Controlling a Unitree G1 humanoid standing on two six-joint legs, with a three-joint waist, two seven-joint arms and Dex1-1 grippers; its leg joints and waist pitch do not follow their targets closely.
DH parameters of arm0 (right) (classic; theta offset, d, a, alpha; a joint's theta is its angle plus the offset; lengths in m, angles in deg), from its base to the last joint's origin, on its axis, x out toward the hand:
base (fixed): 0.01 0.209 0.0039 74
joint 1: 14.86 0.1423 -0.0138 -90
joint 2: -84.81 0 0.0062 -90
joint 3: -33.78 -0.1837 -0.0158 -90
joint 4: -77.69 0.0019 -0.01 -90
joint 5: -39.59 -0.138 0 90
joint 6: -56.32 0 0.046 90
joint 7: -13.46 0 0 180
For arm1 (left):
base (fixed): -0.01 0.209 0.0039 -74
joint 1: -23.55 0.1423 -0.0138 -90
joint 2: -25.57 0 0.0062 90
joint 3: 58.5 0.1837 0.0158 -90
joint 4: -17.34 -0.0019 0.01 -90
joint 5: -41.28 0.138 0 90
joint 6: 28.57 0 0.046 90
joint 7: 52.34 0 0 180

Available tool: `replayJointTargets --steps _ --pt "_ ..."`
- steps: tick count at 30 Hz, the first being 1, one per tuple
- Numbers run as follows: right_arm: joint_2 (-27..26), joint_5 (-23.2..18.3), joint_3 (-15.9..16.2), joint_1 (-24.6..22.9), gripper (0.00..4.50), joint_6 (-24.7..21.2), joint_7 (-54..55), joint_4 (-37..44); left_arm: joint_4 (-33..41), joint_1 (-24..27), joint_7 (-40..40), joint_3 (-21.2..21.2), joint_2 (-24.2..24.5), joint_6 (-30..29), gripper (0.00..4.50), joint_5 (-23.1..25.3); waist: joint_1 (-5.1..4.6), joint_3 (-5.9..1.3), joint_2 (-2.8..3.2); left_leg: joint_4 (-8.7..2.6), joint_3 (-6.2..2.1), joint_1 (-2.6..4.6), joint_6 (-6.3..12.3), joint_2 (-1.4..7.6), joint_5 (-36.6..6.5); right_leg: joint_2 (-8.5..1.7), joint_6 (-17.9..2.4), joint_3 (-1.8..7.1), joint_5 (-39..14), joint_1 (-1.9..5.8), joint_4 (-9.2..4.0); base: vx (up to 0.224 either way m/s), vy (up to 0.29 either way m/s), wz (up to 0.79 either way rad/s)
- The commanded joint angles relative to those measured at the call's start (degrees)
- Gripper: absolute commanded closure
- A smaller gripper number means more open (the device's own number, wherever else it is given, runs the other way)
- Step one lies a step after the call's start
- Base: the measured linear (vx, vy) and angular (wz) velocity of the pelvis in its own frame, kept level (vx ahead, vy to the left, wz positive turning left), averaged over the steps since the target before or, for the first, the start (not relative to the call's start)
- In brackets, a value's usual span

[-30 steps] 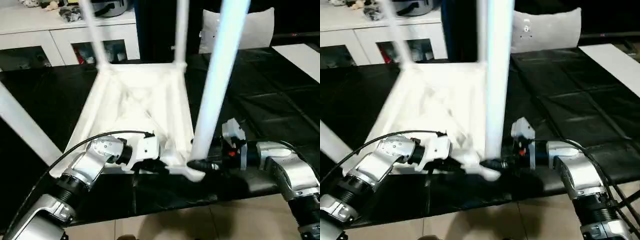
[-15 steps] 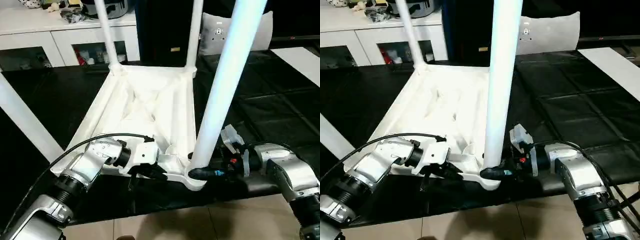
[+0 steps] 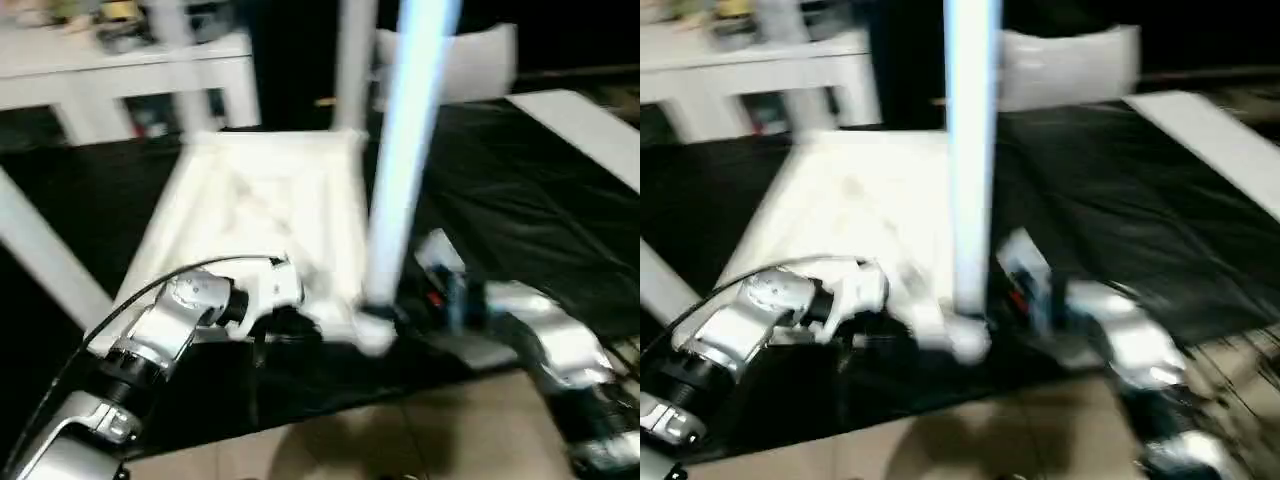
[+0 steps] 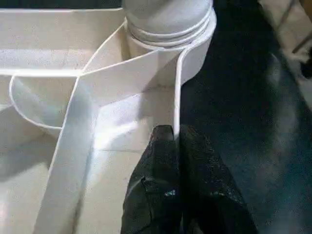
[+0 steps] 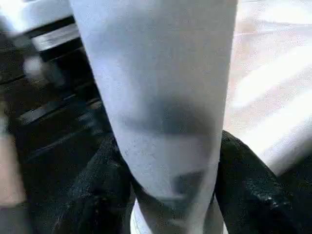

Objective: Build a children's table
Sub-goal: Rotate leg to tighten

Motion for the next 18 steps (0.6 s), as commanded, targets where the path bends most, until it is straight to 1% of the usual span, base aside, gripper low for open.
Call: replayJointTargets --steps 1,2,3,4,5,6,7,8,9,10,11,12,13,14,15,16,17,18 --pt "-3.61 2.91 -1.55 2.82 2.5 -2.99 12.75 -3.69 3.37 -1.47 -4.84 -1.5 -4.63 -2.6 4.5 -2.56 -1.12 -3.51 -0.52 -3.62 -0.15 -0.53 1.65 -0.01 -18.37 -2.05 2.13 -0.3 -36.74 3.92 -7.01 0.0 0.0 0.0" --pt "-3.87 3.08 -1.7 2.95 2.5 -2.98 13.5 -3.88 3.32 -1.54 -5.34 -1.68 -4.84 -2.83 4.5 -2.5 -1.6 -3.54 -0.12 -3.72 -0.41 -0.55 1.69 0.21 -19.21 -2.07 2.36 -0.83 -36.21 4.3 -7.19 0.0 0.0 0.0" --pt "-5.19 3.9 -2.43 3.6 2.51 -2.97 17.23 -4.87 3.06 -1.91 -7.83 -2.55 -5.91 -3.97 4.5 -2.2 -2.05 -3.48 0.09 -3.97 -0.77 -0.71 1.77 0.59 -20.49 -2.13 2.75 -1.1 -35.5 4.66 -7.26 0.0 0.0 0.0" --pt "-8.41 4.6 -4.77 5.05 2.51 -3.21 24.98 -7.21 2.62 -2.68 -12.7 -4.25 -8.15 -6.23 4.5 -1.59 -3.31 -3.5 0.85 -5.0 -1.61 -1.08 1.79 2.13 -23.98 -2.42 1.83 -0.79 -30.76 5.61 -6.12 0.0 0.0 0.0" --pt "-9.44 4.65 -5.58 5.49 2.51 -3.28 27.16 -7.93 2.51 -2.91 -14.23 -4.75 -8.85 -6.88 4.5 -1.39 -3.71 -3.43 0.88 -5.31 -1.75 -1.12 1.66 2.43 -25.23 -2.39 1.37 -0.72 -29.38 5.73 -5.68 0.0 0.0 0.0" --pt "-10.75 4.86 -6.39 6.09 2.51 -2.81 29.82 -9.1 2.14 -3.39 -17.54 -5.68 -10.11 -7.9 4.5 -0.92 -4.12 -3.52 0.63 -5.39 -1.87 -0.79 1.19 2.29 -26.55 -2.62 0.72 -0.38 -28.38 5.61 -5.54 0.0 0.0 0.0" --pt "-11.15 5.08 -6.45 6.26 2.51 -2.33 30.48 -9.53 2.18 -3.54 -18.73 -6.04 -10.66 -8.51 4.5 -0.89 -4.54 -3.53 0.15 -4.45 -1.07 0.28 1.29 0.92 -25.54 -2.8 0.12 -0.63 -30.78 4.54 -6.79 0.0 0.0 0.0" --pt "-11.72 5.96 -5.93 6.56 2.51 -0.61 31.22 -10.46 2.34 -3.87 -21.36 -6.89 -12.08 -9.93 4.5 -0.98 -4.64 -3.62 0.17 -3.86 -0.66 0.51 1.38 0.14 -23.66 -2.97 -0.31 -0.8 -31.61 4.26 -7.11 0.0 0.0 0.0" --pt "-11.87 6.23 -5.72 6.64 1.97 0.05 31.36 -10.74 2.34 -3.99 -22.27 -7.19 -12.54 -10.32 4.5 -0.99 -4.67 -3.67 0.1 -3.63 -0.53 0.29 1.6 -0.13 -21.83 -3.22 -0.76 -0.87 -31.77 4.32 -7.17 0.0 0.0 0.0" --pt "-12.77 5.97 -5.75 6.94 1.83 1.61 31.5 -11.42 2.2 -4.47 -24.67 -7.94 -14.01 -11.08 4.5 -1.07 -4.46 -4.02 0.18 -3.81 -0.55 -0.64 2.82 0.01 -17.7 -3.06 -1.8 -0.52 -28.93 4.8 -6.53 0.0 0.0 0.0" --pt "-13.21 5.56 -6.11 7.1 1.83 1.82 31.64 -11.56 2.24 -4.56 -25.13 -8.0 -14.36 -11.18 4.5 -1.03 -4.41 -4.11 0.04 -3.91 -0.48 -0.76 3.24 0.16 -16.42 -3.03 -2.29 -0.25 -27.57 4.81 -6.49 0.0 0.0 0.0" --pt "-13.47 5.08 -6.39 7.28 1.81 1.9 31.25 -11.58 2.3 -4.61 -25.21 -7.91 -14.49 -11.16 4.5 -0.96 -4.02 -4.35 0.1 -4.03 -0.5 -0.8 3.8 0.32 -13.99 -2.97 -4.09 0.22 -23.99 4.82 -5.91 0.0 0.0 0.0" --pt "-13.52 4.87 -6.41 7.33 1.73 2.04 30.75 -11.5 2.36 -4.62 -25.01 -7.73 -14.45 -11.13 4.5 -0.9 -3.91 -4.5 0.02 -4.03 -0.47 -1.07 4.16 0.29 -12.36 -2.9 -4.82 0.46 -22.02 4.95 -5.52 0.0 0.0 0.0" --pt "-13.73 4.82 -6.52 7.45 1.61 2.26 30.62 -11.44 2.63 -4.6 -24.98 -7.49 -14.42 -11.36 4.5 -0.66 -3.47 -4.88 -0.13 -3.98 -0.49 -1.27 4.96 0.36 -9.32 -2.83 -6.17 0.85 -18.72 5.02 -4.73 0.0 0.0 0.0" --pt "-13.72 4.75 -6.63 7.43 1.49 2.45 30.42 -11.34 2.69 -4.56 -24.9 -7.35 -14.26 -11.2 4.5 -0.46 -3.29 -4.98 -0.49 -3.72 -0.37 -1.66 5.95 0.13 -6.63 -2.67 -7.31 1.11 -16.16 4.92 -4.03 0.051 -0.026 0.04" --pt "-13.55 4.77 -6.69 7.38 1.42 2.68 30.17 -11.25 2.8 -4.45 -24.44 -7.08 -13.94 -10.88 4.5 -0.33 -2.94 -5.12 -0.16 -3.58 -0.44 -1.97 6.91 0.23 -4.16 -2.87 -8.44 1.31 -13.57 5.11 -3.3 0.051 -0.026 0.04" --pt "-13.2 4.79 -6.68 7.25 1.36 3.03 29.71 -11.13 2.91 -4.29 -23.88 -6.82 -13.54 -10.52 4.5 -0.22 -2.7 -5.25 -0.07 -3.48 -0.42 -1.95 7.34 0.31 -3.08 -2.88 -8.73 1.37 -12.33 5.08 -3.1 0.0 0.0 0.0" --pt "-12.61 4.64 -6.7 7.05 1.26 3.94 29.06 -11.17 3.29 -3.99 -23.13 -6.37 -12.98 -10.02 4.5 -0.14 -2.24 -5.35 -0.11 -3.22 -0.28 -1.85 8.08 0.26 -1.25 -2.83 -9.38 1.58 -10.08 4.81 -2.72 0.0 0.0 0.0"
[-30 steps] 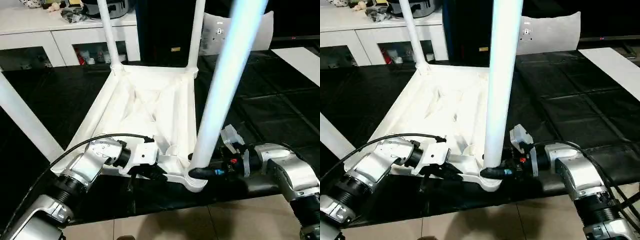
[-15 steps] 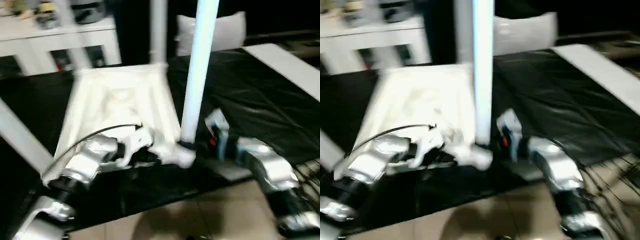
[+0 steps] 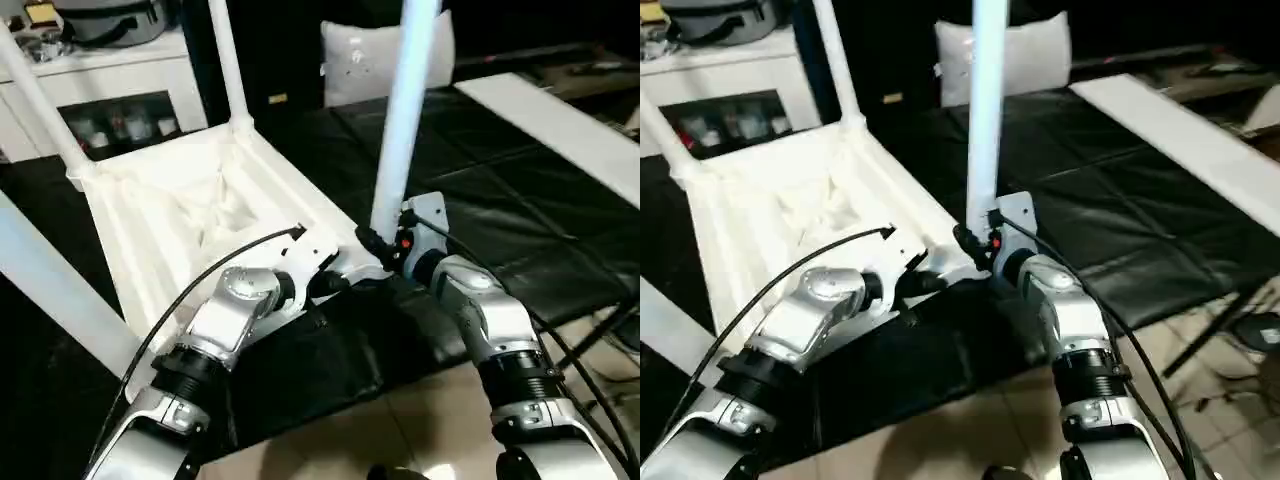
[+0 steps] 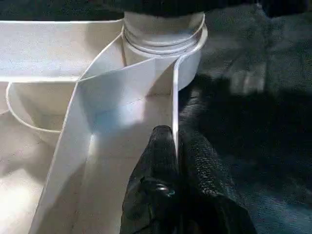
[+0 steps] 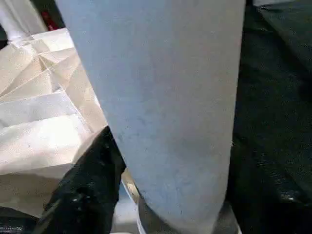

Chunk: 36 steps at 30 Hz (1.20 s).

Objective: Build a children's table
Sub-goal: Rotate leg to tighten

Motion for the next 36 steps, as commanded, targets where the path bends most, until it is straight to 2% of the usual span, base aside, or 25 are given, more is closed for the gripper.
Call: replayJointTargets --steps 1,4,7,8,9,10,13,14,15,19,21,22,25,27,29,33,36 --pt "0.22 -0.8 0.46 -0.15 1.16 0.88 -1.76 -0.24 3.37 -1.29 0.8 -1.33 0.49 3.2 4.5 -1.71 1.06 -5.27 -0.78 -2.58 0.61 -1.3 8.08 0.11 -0.56 -2.16 -8.78 3.48 -9.89 5.22 -2.34 0.0 0.0 0.0" --pt "2.31 -1.49 0.25 -0.95 0.98 2.05 -5.2 0.45 3.8 -0.5 3.65 0.26 2.28 5.82 4.5 -1.21 2.27 -5.25 -0.79 -2.32 0.84 -1.47 9.06 0.01 0.44 -2.08 -8.57 3.55 -10.02 5.11 -2.08 0.0 0.0 0.0" --pt "5.88 -2.39 0.65 -2.47 0.75 3.34 -11.97 2.42 3.1 0.27 6.45 1.74 4.27 7.99 4.5 -0.4 3.22 -5.04 -0.65 -2.49 0.98 -1.16 8.1 0.22 -1.76 -1.99 -6.93 3.46 -14.25 4.93 -2.59 0.0 0.0 0.0" --pt "7.6 -2.97 1.07 -3.34 0.68 3.91 -15.39 3.7 2.83 0.48 7.33 1.93 4.81 8.38 4.5 -0.43 3.86 -4.95 -0.59 -2.58 1.05 -0.96 7.64 0.36 -3.02 -1.96 -6.05 3.46 -15.89 4.84 -2.94 0.0 0.0 0.0" --pt "7.72 -3.01 1.1 -3.4 0.46 3.96 -15.63 3.79 2.81 0.49 7.39 1.94 4.84 8.4 4.5 -0.44 4.08 -4.78 -0.6 -2.76 1.02 -0.96 7.14 0.59 -4.16 -1.88 -5.61 3.52 -16.98 4.71 -2.97 0.0 0.0 0.0" --pt "9.03 -3.66 1.31 -4.09 0.46 4.16 -18.22 4.8 2.78 0.63 8.49 2.18 5.36 9.27 4.5 -0.57 4.33 -4.74 -0.64 -2.87 1.01 -0.86 6.43 0.55 -5.29 -1.84 -5.05 3.43 -18.47 4.69 -3.12 0.0 0.0 0.0" --pt "13.44 -5.85 1.84 -6.04 0.18 3.91 -26.18 7.69 2.74 1.14 13.68 3.43 7.67 12.48 4.5 -1.32 4.48 -4.57 -0.92 -3.04 1.1 -0.8 5.74 0.49 -7.44 -1.78 -3.87 3.49 -21.31 4.59 -3.54 0.0 0.0 0.0" --pt "14.6 -6.17 2.1 -6.44 0.18 3.99 -27.99 8.26 2.57 1.22 15.13 3.92 8.4 13.82 4.5 -1.43 4.83 -4.6 -0.93 -3.02 1.17 -0.59 5.71 0.5 -8.22 -1.77 -3.21 3.7 -22.43 4.46 -3.65 0.0 0.0 0.0" --pt "16.9 -6.27 2.83 -7.05 0.08 3.64 -31.14 8.9 2.18 1.32 17.88 4.67 9.69 15.63 4.5 -1.68 4.96 -4.57 -0.89 -3.1 1.21 -0.49 5.76 0.46 -8.36 -1.69 -3.32 3.93 -22.8 4.27 -3.67 0.0 0.0 0.0" --pt "20.65 -6.06 4.21 -7.97 0.08 4.81 -36.86 9.55 2.26 1.73 23.57 6.56 12.2 19.4 4.5 -1.7 5.61 -4.64 -0.88 -3.04 1.4 -0.44 5.95 0.52 -7.78 -1.63 -4.45 4.31 -22.09 4.01 -3.39 0.0 0.0 0.0" --pt "21.73 -6.29 4.48 -8.22 0.08 5.54 -39.53 9.6 2.42 1.92 26.09 7.51 13.23 20.86 4.5 -1.6 6.49 -4.73 -0.97 -2.99 1.51 -0.27 6.09 0.67 -7.52 -1.74 -4.69 4.46 -22.05 3.83 -3.38 0.0 0.0 0.0" --pt "22.31 -6.61 4.75 -8.43 0.33 5.86 -41.32 9.86 2.51 2.0 27.33 7.97 13.73 21.49 4.5 -1.48 6.74 -4.73 -0.95 -3.03 1.52 -0.32 6.09 0.79 -7.1 -1.71 -5.16 4.55 -21.3 3.81 -3.19 0.0 0.0 0.0" --pt "23.43 -7.12 5.5 -8.77 0.47 6.46 -44.23 10.36 2.53 2.09 29.71 8.82 14.66 23.09 4.5 -1.61 7.28 -4.79 -0.94 -3.02 1.46 -0.44 6.25 0.96 -6.38 -1.72 -5.68 4.67 -19.84 3.88 -2.83 0.0 0.0 0.0" --pt "24.31 -8.13 6.69 -8.62 0.81 6.38 -47.96 10.3 1.94 1.96 32.92 9.86 15.51 25.27 4.5 -1.96 7.73 -4.83 -1.15 -3.03 1.51 -0.42 6.44 1.0 -6.49 -1.79 -5.89 4.75 -20.03 3.87 -2.79 0.0 0.0 0.0" --pt "24.39 -8.92 7.06 -8.55 0.86 5.5 -49.89 10.31 1.9 1.9 34.32 10.29 15.77 25.91 4.5 -2.18 7.95 -4.85 -1.1 -3.0 1.54 -0.41 6.44 1.05 -6.22 -1.79 -6.2 4.8 -19.56 3.8 -2.71 0.0 0.0 0.0" --pt "24.93 -10.9 8.47 -9.22 1.29 2.18 -54.21 12.49 2.37 2.01 36.17 10.64 15.87 26.46 4.5 -2.81 8.46 -4.82 -1.19 -3.06 1.53 -0.45 6.03 1.11 -6.3 -1.8 -5.91 4.85 -20.37 3.84 -2.69 0.0 0.0 0.0" --pt "25.13 -11.14 8.95 -9.4 1.43 1.83 -55.12 12.72 2.28 1.94 36.39 10.72 15.79 26.81 4.5 -2.81 8.96 -4.82 -1.21 -3.09 1.59 -0.31 5.69 1.08 -6.36 -1.8 -5.28 4.9 -21.42 3.74 -2.86 0.0 0.0 0.0"
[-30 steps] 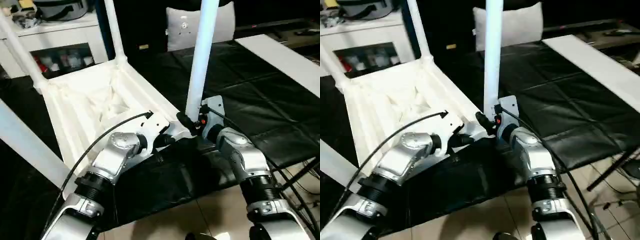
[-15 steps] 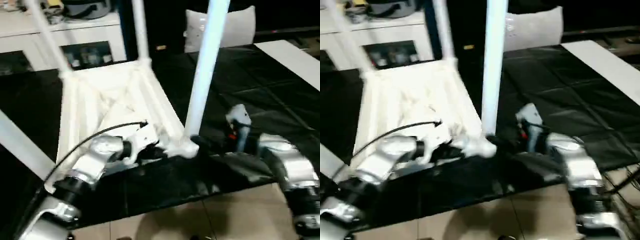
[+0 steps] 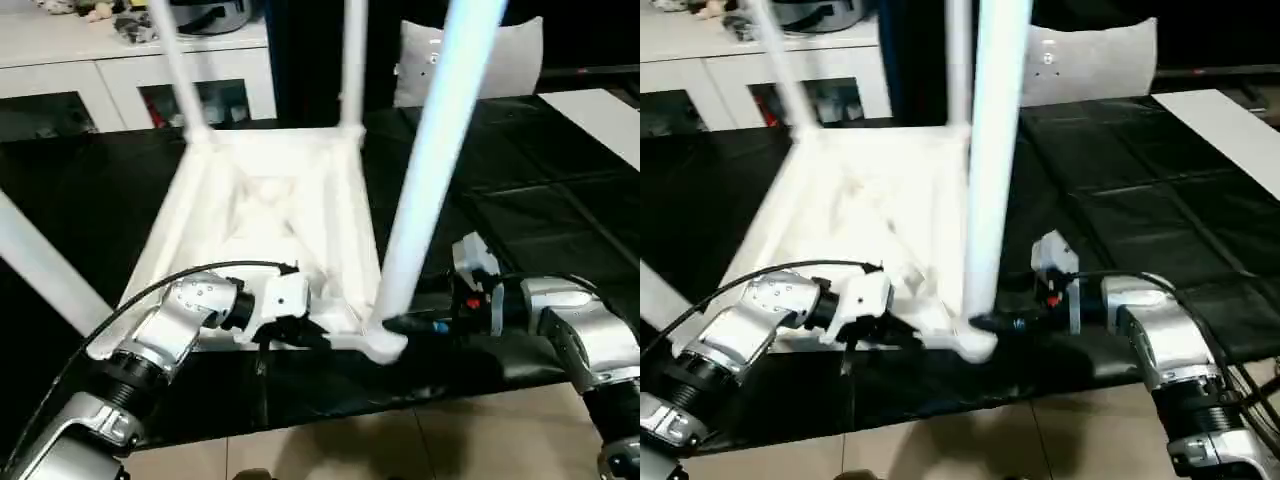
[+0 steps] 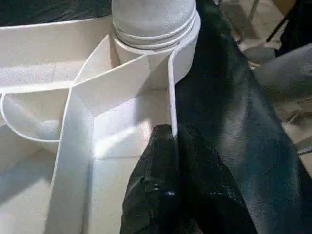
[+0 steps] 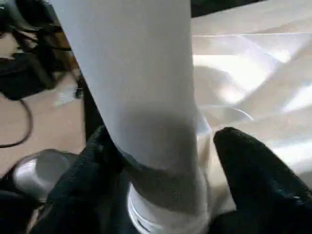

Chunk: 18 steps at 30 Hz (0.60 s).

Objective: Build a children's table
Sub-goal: Rotate leg to tighten

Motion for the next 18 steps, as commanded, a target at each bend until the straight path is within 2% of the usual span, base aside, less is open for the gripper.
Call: replayJointTargets --steps 1,6,10,15,16,18 --pt "0.69 -0.56 0.66 -0.19 1.54 -0.52 -1.16 0.81 2.03 -0.79 2.52 1.7 -0.25 1.78 4.5 -0.49 -0.3 -4.78 -0.99 -3.79 0.91 -0.06 5.56 1.03 -6.48 -2.08 -5.41 3.1 -21.54 4.51 -3.87 0.0 0.0 0.0" --pt "0.19 -0.56 1.41 0.09 1.9 -0.76 -1.9 0.14 1.63 -0.81 2.55 1.67 -0.73 2.38 4.5 -0.27 -0.36 -4.79 -1.17 -3.8 0.94 -0.21 4.89 0.85 -6.5 -1.98 -4.53 3.02 -22.44 4.57 -4.03 0.0 0.0 0.0" --pt "0.19 -0.87 1.88 -0.17 2.38 -1.88 -2.66 0.92 0.97 -0.8 2.26 1.56 -0.86 2.71 4.5 -0.02 -0.32 -4.84 -1.24 -3.77 0.93 -0.23 4.95 0.85 -6.22 -1.94 -4.3 2.98 -22.39 4.57 -4.0 0.0 0.0 0.0" --pt "0.55 -1.55 2.36 -0.77 2.46 -3.15 -3.11 2.14 1.02 -0.59 2.09 1.28 -0.94 1.87 4.5 -0.47 -0.31 -4.82 -1.19 -3.78 0.93 -0.2 4.78 0.84 -6.39 -1.94 -4.03 2.95 -22.91 4.56 -4.12 0.0 0.0 0.0" --pt "0.25 -2.09 2.15 -1.13 2.47 -4.06 -2.41 2.93 1.25 -0.44 1.37 0.91 -1.22 0.72 4.5 -0.69 -0.24 -4.82 -0.99 -3.77 0.92 -0.16 4.78 0.84 -6.32 -1.92 -4.04 2.97 -22.78 4.52 -4.09 0.0 0.0 0.0" --pt "-1.02 -2.01 1.74 -1.56 2.47 -5.71 0.71 3.9 1.74 -0.29 -0.84 0.02 -2.19 -2.05 4.5 -1.01 -0.32 -4.84 -1.03 -3.79 0.88 -0.32 4.59 0.91 -5.58 -1.87 -4.28 3.06 -21.79 4.62 -3.86 0.0 0.0 0.0"
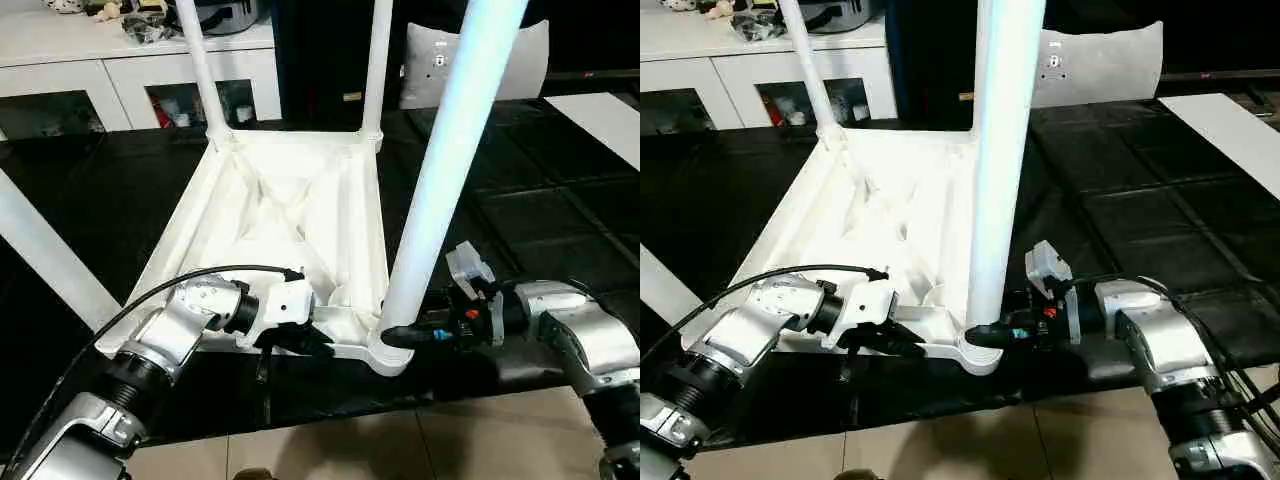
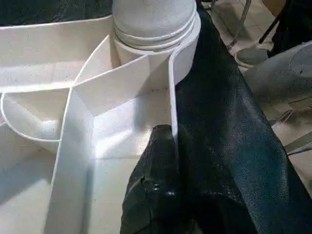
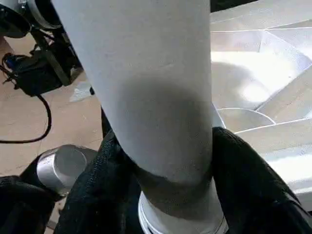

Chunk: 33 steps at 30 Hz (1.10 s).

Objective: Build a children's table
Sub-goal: Rotate leg to tighten

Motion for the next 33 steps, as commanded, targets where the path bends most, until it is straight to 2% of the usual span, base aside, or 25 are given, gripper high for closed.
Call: replayJointTargets --steps 1,5,7,9,11,12,13,14,15,16,17,18,19,20,21,22,23,24,25,26,27,28,29,31,33 --pt "-1.48 -1.48 0.68 -0.52 2.47 -2.75 1.55 1.49 1.81 -0.34 -1.54 -0.26 -1.42 -1.44 4.5 -0.45 -0.29 -4.75 -0.98 -3.84 0.81 -0.33 4.7 0.85 -5.52 -1.97 -4.26 2.91 -21.85 4.63 -3.96 0.0 0.0 0.0" --pt "-8.48 2.9 -1.06 0.19 2.48 -6.1 18.57 1.02 3.91 -0.23 -10.59 -3.23 -5.5 -10.63 4.5 -1.03 -1.33 -3.79 -0.71 -3.87 1.0 0.25 2.6 0.14 -10.53 -1.75 -0.94 1.92 -31.61 4.23 -5.82 0.0 0.0 0.0" --pt "-9.72 3.53 -1.51 0.53 2.48 -6.71 21.4 0.67 4.46 -0.15 -11.84 -3.69 -6.17 -11.98 4.5 -1.25 -3.39 -3.34 -0.62 -3.03 0.83 1.3 1.69 -0.67 -16.44 -1.43 3.97 -0.59 -39.18 3.96 -8.21 0.0 0.0 0.0" --pt "-15.53 5.59 -4.12 2.57 2.5 -10.65 34.19 -1.07 6.62 -0.21 -18.06 -5.98 -9.88 -17.89 4.5 -2.27 -5.44 -3.46 -0.24 -3.39 0.07 0.61 1.64 0.24 -18.62 -1.2 5.53 -2.12 -37.18 5.29 -8.71 0.0 0.0 0.0" --pt "-19.16 7.49 -5.97 4.09 2.5 -12.53 42.96 -2.83 7.62 -0.38 -22.12 -7.09 -12.13 -20.94 4.5 -1.96 -7.33 -3.26 1.37 -6.72 -2.5 -1.31 2.01 4.82 -27.7 -1.55 4.05 -0.93 -28.81 8.29 -3.3 0.0 0.0 0.0" --pt "-20.98 8.75 -6.74 4.96 2.5 -12.41 47.45 -4.28 7.8 -0.6 -24.59 -7.65 -13.51 -22.25 4.5 -1.56 -7.18 -2.95 1.47 -9.91 -4.17 -0.96 1.02 7.69 -34.93 -2.1 0.35 3.53 -15.72 8.44 3.36 0.0 0.0 0.0" --pt "-22.08 9.56 -7.17 5.49 2.5 -12.18 50.18 -5.19 7.88 -0.76 -26.16 -8.0 -14.4 -23.05 4.5 -1.27 -8.04 -2.18 -0.79 -8.19 -2.07 1.44 0.5 4.18 -37.87 -1.61 0.17 4.2 -23.16 6.06 -1.2 0.0 0.0 0.0" --pt "-23.23 9.97 -7.62 5.99 2.5 -11.31 52.36 -6.24 7.79 -0.95 -27.96 -8.36 -15.46 -23.47 4.5 -0.92 -8.33 -1.79 -2.67 -3.16 -0.05 3.94 -0.21 -0.61 -32.2 -0.68 4.75 1.37 -41.08 2.41 -7.62 -0.003 -0.057 0.12" --pt "-24.28 10.35 -7.88 6.42 2.5 -9.89 54.05 -7.28 7.55 -1.16 -30.06 -8.82 -16.76 -23.71 4.5 -0.57 -10.08 -1.5 -2.99 6.23 2.97 7.28 1.5 -5.39 -20.45 -0.84 11.56 -3.85 -62.65 -3.23 -13.57 0.0 0.0 0.0" --pt "-24.28 10.35 -7.88 6.42 2.5 -9.89 54.05 -7.28 7.55 -1.16 -30.06 -8.82 -16.76 -23.71 4.5 -0.57 -11.58 -1.94 -2.73 5.8 2.33 4.85 2.62 -4.51 -19.85 -0.85 14.18 -6.9 -62.24 0.11 -14.12 0.025 -0.014 -0.24" --pt "-24.64 10.62 -7.91 6.45 2.5 -9.52 54.58 -7.36 7.64 -1.19 -30.82 -8.99 -17.22 -24.07 4.5 -0.46 -11.9 -3.67 1.28 1.05 -0.81 0.36 3.06 0.41 -21.1 -3.84 14.73 -6.42 -45.29 8.7 -8.5 0.163 0.131 -0.52" --pt "-24.93 10.97 -7.91 6.53 1.95 -8.0 54.95 -7.76 7.85 -1.13 -31.19 -8.79 -17.57 -24.2 4.5 -0.23 -10.17 -3.45 2.37 -5.5 -5.88 -3.03 2.7 5.87 -30.97 -3.87 3.99 2.41 -16.49 10.29 5.09 0.182 0.131 -0.52" --pt "-25.14 10.8 -7.99 6.48 1.81 -6.54 54.38 -7.89 7.89 -1.14 -31.47 -8.51 -17.7 -23.99 4.5 0.16 -10.33 -2.73 0.5 -5.65 -4.5 0.71 2.86 4.56 -34.03 -3.49 1.42 4.58 -15.34 6.84 2.75 0.152 0.103 -0.18" --pt "-25.25 10.68 -8.05 6.46 1.81 -5.83 54.04 -7.96 7.89 -1.14 -31.56 -8.35 -17.72 -23.85 4.5 0.37 -9.58 -2.0 -1.25 -2.88 -2.7 2.38 0.82 0.59 -32.46 -2.73 4.87 2.55 -34.43 4.68 -4.06 0.051 -0.037 0.24" --pt "-25.76 10.9 -8.39 6.48 1.79 -5.71 54.2 -7.83 8.29 -1.09 -32.14 -8.21 -17.82 -24.43 4.5 0.58 -10.65 -1.22 -2.43 7.33 2.12 8.86 1.93 -6.53 -21.1 -1.46 11.37 -2.52 -62.7 -4.81 -12.56 0.054 -0.033 0.02" --pt "-25.78 10.91 -8.4 6.48 1.72 -5.72 54.21 -7.82 8.31 -1.09 -32.16 -8.21 -17.83 -24.44 4.5 0.58 -12.2 -2.51 -1.99 4.6 1.26 2.95 4.71 -4.58 -19.43 -1.88 15.96 -5.5 -58.51 2.82 -11.56 0.054 -0.033 0.02" --pt "-26.1 11.11 -8.5 6.55 1.6 -5.96 54.95 -7.77 8.72 -1.02 -32.69 -8.15 -17.93 -25.12 4.5 0.57 -11.9 -3.79 -0.41 2.1 0.14 1.69 5.12 -2.39 -18.64 -2.96 16.29 -4.66 -48.92 5.71 -9.34 0.102 0.061 -0.25" --pt "-24.91 10.35 -8.4 5.71 1.48 -4.88 52.26 -6.25 8.34 -1.12 -32.18 -8.07 -16.8 -24.47 4.5 0.9 -11.98 -2.9 0.26 0.69 -2.61 -0.99 5.52 1.11 -19.65 -3.26 15.6 -4.64 -42.1 7.89 -6.83 0.121 0.022 0.0" --pt "-23.31 9.33 -8.29 4.76 1.39 -3.5 49.13 -4.77 7.76 -1.24 -31.53 -8.08 -15.47 -23.32 4.5 1.49 -11.21 -3.97 2.24 -3.8 -5.51 2.38 7.73 6.15 -16.95 -4.52 1.52 3.9 -7.69 4.97 1.69 0.121 0.022 0.0" --pt "-22.92 9.11 -8.31 4.56 1.33 -3.29 48.46 -4.48 7.59 -1.27 -31.37 -8.08 -15.17 -22.94 4.5 1.63 -10.63 -4.08 0.64 -2.75 -3.86 1.71 6.06 2.69 -14.97 -4.71 -0.84 3.53 -7.02 5.49 -1.38 0.0 0.0 0.0" --pt "-21.83 8.55 -8.47 4.09 1.15 -2.56 46.81 -3.99 7.11 -1.38 -30.95 -8.14 -14.44 -22.05 4.5 1.9 -8.88 -2.64 -2.3 0.22 0.11 1.95 3.27 -3.42 -13.56 -2.48 5.67 1.6 -33.35 3.28 -6.87 0.0 0.0 0.0" --pt "-19.75 7.65 -8.87 3.44 1.15 -1.82 43.86 -3.21 6.5 -1.54 -29.88 -8.18 -13.3 -21.06 4.5 1.99 -8.86 -2.72 -2.0 1.1 0.57 2.44 3.68 -4.27 -12.45 -3.33 7.54 1.37 -42.34 3.26 -6.75 0.0 0.0 0.0" --pt "-19.75 7.65 -8.87 3.44 1.04 -1.82 43.86 -3.21 6.5 -1.54 -29.88 -8.18 -13.3 -21.06 4.5 1.99 -8.16 -3.78 -2.18 0.13 -0.15 -0.57 5.3 -4.1 -7.73 -3.32 10.5 1.52 -44.26 5.55 -6.35 0.0 0.0 0.0" --pt "-14.77 6.89 -8.84 2.2 0.89 0.65 36.86 -2.27 5.63 -1.45 -25.77 -7.28 -10.67 -17.79 4.5 2.1 -7.19 -4.89 -0.49 -1.55 -1.82 -0.71 7.9 -1.01 2.04 -2.14 3.84 2.13 -24.0 4.94 -4.16 0.0 0.0 0.0" --pt "-11.86 6.45 -8.77 1.63 0.68 1.31 32.66 -1.75 5.29 -1.3 -22.75 -6.42 -8.85 -16.36 4.5 2.16 -6.88 -4.75 -0.51 -1.57 -1.85 0.09 9.16 -0.02 5.68 -1.8 -2.71 2.52 -15.86 4.05 -3.1 0.0 0.0 0.0"
